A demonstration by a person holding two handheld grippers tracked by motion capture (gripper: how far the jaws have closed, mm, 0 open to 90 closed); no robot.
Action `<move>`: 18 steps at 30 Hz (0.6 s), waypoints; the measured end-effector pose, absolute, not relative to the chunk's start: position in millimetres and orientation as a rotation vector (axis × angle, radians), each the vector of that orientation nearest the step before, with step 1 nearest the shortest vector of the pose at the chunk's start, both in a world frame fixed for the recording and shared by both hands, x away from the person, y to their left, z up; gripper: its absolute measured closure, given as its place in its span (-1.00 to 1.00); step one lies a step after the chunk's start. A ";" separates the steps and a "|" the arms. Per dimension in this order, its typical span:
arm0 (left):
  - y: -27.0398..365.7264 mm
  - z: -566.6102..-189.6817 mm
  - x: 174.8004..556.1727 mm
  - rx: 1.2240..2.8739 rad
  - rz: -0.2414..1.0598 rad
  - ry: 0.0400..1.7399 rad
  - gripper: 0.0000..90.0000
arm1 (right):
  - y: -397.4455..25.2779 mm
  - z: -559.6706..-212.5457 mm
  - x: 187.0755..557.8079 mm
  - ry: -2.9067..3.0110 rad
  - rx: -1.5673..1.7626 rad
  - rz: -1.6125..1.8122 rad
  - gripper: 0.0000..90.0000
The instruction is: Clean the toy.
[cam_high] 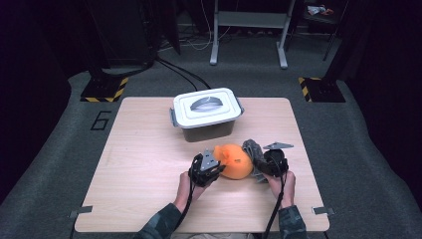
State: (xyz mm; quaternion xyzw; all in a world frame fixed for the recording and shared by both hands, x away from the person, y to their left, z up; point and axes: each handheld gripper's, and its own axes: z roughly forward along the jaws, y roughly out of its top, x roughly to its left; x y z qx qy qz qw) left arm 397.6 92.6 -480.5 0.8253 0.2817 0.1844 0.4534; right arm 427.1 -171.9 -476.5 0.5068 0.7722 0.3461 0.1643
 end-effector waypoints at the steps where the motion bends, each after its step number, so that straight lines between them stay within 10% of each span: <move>1: 92.6 -480.6 397.6 2.036 0.455 0.697 0.74 | -173.1 -479.9 429.0 2.202 1.455 0.978 0.61; 18: 90.2 -479.8 394.7 2.020 0.459 0.672 0.74 | -183.4 -467.3 417.3 2.151 1.438 0.990 0.62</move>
